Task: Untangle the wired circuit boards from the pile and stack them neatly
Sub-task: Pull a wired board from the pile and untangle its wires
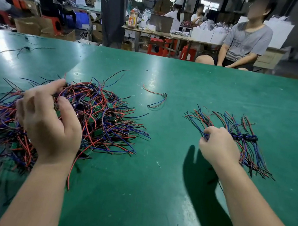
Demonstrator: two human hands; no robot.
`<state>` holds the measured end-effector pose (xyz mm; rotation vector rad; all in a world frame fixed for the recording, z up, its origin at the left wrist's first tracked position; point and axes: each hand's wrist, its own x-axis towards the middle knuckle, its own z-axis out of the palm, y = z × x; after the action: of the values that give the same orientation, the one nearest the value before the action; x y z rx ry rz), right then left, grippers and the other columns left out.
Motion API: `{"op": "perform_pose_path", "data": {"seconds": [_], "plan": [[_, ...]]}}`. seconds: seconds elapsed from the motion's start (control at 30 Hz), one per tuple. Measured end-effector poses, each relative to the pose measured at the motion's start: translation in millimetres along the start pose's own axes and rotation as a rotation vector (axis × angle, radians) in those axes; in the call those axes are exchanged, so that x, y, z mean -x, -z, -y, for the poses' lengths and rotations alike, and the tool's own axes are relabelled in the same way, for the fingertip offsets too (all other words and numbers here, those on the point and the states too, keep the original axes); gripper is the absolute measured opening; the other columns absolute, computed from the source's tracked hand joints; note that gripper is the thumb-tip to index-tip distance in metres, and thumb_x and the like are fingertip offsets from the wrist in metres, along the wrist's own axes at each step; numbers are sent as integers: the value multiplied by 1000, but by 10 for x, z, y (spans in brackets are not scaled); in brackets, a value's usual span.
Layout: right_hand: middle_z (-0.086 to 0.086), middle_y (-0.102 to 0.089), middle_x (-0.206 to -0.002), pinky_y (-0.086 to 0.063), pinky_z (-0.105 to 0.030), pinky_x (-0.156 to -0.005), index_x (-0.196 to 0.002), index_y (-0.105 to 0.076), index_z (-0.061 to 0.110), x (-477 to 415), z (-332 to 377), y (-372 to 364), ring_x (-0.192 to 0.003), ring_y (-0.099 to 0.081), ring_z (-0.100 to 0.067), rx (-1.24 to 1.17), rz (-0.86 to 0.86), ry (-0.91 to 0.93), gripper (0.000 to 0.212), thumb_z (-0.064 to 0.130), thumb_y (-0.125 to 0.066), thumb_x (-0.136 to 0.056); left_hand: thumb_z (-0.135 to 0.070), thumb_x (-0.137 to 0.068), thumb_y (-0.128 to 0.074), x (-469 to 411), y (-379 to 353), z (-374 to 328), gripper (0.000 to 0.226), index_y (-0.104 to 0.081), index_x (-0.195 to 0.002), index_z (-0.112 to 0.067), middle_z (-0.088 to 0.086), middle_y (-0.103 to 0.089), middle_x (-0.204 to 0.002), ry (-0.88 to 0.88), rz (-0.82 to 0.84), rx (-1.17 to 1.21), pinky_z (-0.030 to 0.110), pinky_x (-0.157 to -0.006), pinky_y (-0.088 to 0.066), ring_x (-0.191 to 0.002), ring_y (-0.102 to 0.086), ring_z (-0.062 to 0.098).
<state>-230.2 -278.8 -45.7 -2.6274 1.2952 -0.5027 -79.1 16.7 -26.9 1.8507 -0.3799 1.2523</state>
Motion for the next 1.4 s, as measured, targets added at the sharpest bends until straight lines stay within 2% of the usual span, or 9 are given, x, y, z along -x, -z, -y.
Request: {"op": "perform_pose_path", "data": {"seconds": [0.17, 0.23, 0.53, 0.87, 1.0, 1.07, 1.2, 1.3, 1.4], "plan": [[3, -69, -100, -53, -33, -76, -102, -68, 25, 300, 268, -80, -90, -62, -21, -169, 75, 86, 20, 26, -55, -86, -31, -90, -56, 60, -86, 121, 42, -54, -130, -19, 12, -56, -128, 242, 735, -434, 49, -98, -33, -116, -48, 34], [4, -70, -95, -53, -32, -74, -97, -69, 24, 383, 339, -113, -88, -63, -20, -198, 95, 122, 18, 25, -56, -85, -38, -88, -61, 123, -110, 152, 45, -55, -130, -22, 7, -53, -131, 194, 850, -514, 49, -99, -32, -118, -46, 34], [10, -68, -83, -53, -33, -77, -91, -70, 22, 526, 387, -133, -83, -62, -14, -342, 80, 178, 14, 22, -57, -87, -27, -82, -72, 134, -163, 232, 33, -64, -113, -22, 7, -67, -96, 246, 677, -383, 45, -87, -36, -97, -58, 34], [21, -60, -70, -36, -1, -58, -84, -72, 22, 614, 419, -129, -65, -54, 9, -486, 75, 232, 11, 18, -62, -85, -28, -86, -66, 210, -129, -128, 9, -69, -81, -22, 1, -67, -69, 152, 582, -174, 39, -82, -34, -73, -60, 30], [14, -66, -68, -38, -4, -59, -80, -73, 20, 681, 516, -143, -56, -54, 5, -600, 178, 234, 11, 14, -63, -84, -24, -86, -68, 288, -103, -360, 10, -65, -77, -21, -8, -63, -64, 86, 634, 130, 30, -72, -45, -61, -59, 12], [3, -71, -73, -45, -14, -60, -89, -73, 12, 716, 554, -124, -53, -56, -2, -863, 414, 154, 11, 6, -66, -83, -18, -87, -67, 355, -86, -518, 11, -63, -78, -20, -13, -61, -64, 104, 667, 356, 13, -61, -41, -59, -56, 1], [-10, -71, -91, -47, -18, -55, -112, -65, 10, 801, 627, -65, -57, -57, -13, -1541, 827, 65, 45, 9, -72, -67, -16, -91, -60, 492, -96, -737, 13, -61, -78, -18, -12, -64, -64, 456, 806, 733, 14, -53, -44, -55, -55, 0], [0, -70, -83, -46, -14, -53, -99, -75, 18, 754, 638, 9, -58, -60, -10, -1816, 724, 53, 37, 12, -71, -63, -16, -94, -56, 535, -87, -818, 15, -59, -80, -11, -1, -68, -65, 816, 956, 881, 15, -34, -33, -38, -47, 5], [-1, -73, -77, -48, -15, -56, -78, -78, 18, 706, 610, 31, -59, -62, -9, -1748, 556, 47, 17, 15, -68, -66, -16, -95, -54, 561, -62, -851, 18, -58, -80, -7, 2, -69, -64, 933, 1154, 892, 12, -31, -28, -33, -40, 4]]}}
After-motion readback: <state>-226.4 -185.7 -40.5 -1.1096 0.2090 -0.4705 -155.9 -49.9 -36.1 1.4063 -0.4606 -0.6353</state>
